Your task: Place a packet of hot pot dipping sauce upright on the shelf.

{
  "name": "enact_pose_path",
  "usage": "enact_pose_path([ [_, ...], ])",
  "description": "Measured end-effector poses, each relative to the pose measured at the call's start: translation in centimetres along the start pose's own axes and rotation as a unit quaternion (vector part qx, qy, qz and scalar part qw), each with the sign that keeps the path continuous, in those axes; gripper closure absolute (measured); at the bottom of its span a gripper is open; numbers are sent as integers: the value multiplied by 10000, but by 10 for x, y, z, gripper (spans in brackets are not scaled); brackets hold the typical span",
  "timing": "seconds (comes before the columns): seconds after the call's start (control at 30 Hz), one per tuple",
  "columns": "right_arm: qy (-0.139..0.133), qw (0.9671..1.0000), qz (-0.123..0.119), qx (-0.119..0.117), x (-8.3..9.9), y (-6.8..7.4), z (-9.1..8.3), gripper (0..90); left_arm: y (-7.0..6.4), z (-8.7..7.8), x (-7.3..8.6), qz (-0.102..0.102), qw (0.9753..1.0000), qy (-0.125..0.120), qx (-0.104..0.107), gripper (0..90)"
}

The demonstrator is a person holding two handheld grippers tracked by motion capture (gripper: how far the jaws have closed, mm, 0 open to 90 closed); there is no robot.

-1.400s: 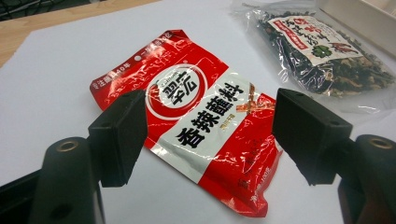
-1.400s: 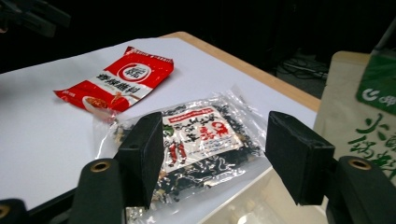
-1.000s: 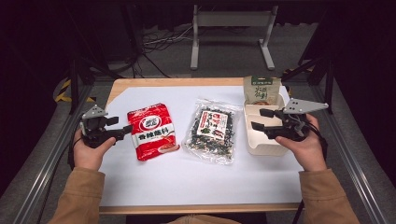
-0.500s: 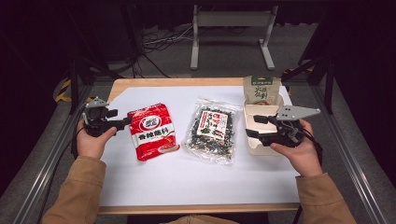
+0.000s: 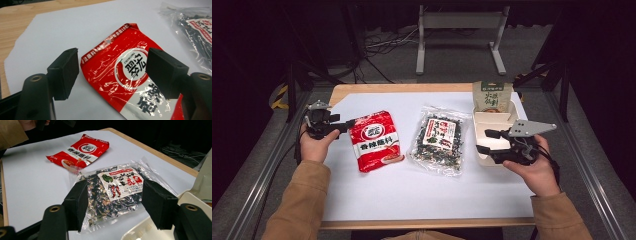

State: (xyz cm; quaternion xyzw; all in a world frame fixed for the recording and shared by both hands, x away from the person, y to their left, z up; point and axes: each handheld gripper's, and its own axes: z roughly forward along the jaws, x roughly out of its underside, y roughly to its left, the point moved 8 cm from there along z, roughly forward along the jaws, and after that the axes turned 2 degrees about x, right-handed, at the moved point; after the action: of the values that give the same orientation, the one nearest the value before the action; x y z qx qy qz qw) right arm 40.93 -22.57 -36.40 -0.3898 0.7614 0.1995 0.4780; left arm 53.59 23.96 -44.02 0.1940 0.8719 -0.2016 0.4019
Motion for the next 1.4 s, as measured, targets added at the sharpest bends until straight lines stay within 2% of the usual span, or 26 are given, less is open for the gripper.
enact_pose_path([
  [0.23, 129, 9999, 23, -5, 9, 3, 2, 377, 14, 13, 5, -189, 9998, 46, -22, 271],
  [0.7, 223, 9997, 38, 10, 18, 4, 5, 369, 30, 38, 17, -425, 9990, 151, -52, 259],
  [0.83, 246, 9997, 37, 7, 19, 4, 6, 365, 31, 42, 18, -453, 9988, 159, -30, 255],
  [0.87, 246, 9997, 48, -3, 19, 4, 7, 365, 31, 45, 21, -445, 9987, 242, -42, 254],
  [1.0, 263, 9996, 35, -13, 20, 5, 8, 363, 30, 51, 23, -394, 9987, 319, -110, 247],
  [1.2, 269, 9996, 34, -18, 20, 5, 8, 358, 30, 57, 27, -511, 9979, 390, -24, 233],
  [1.4, 303, 9995, 26, 2, 23, 4, 9, 354, 28, 61, 28, -638, 9970, 345, 261, 228],
])
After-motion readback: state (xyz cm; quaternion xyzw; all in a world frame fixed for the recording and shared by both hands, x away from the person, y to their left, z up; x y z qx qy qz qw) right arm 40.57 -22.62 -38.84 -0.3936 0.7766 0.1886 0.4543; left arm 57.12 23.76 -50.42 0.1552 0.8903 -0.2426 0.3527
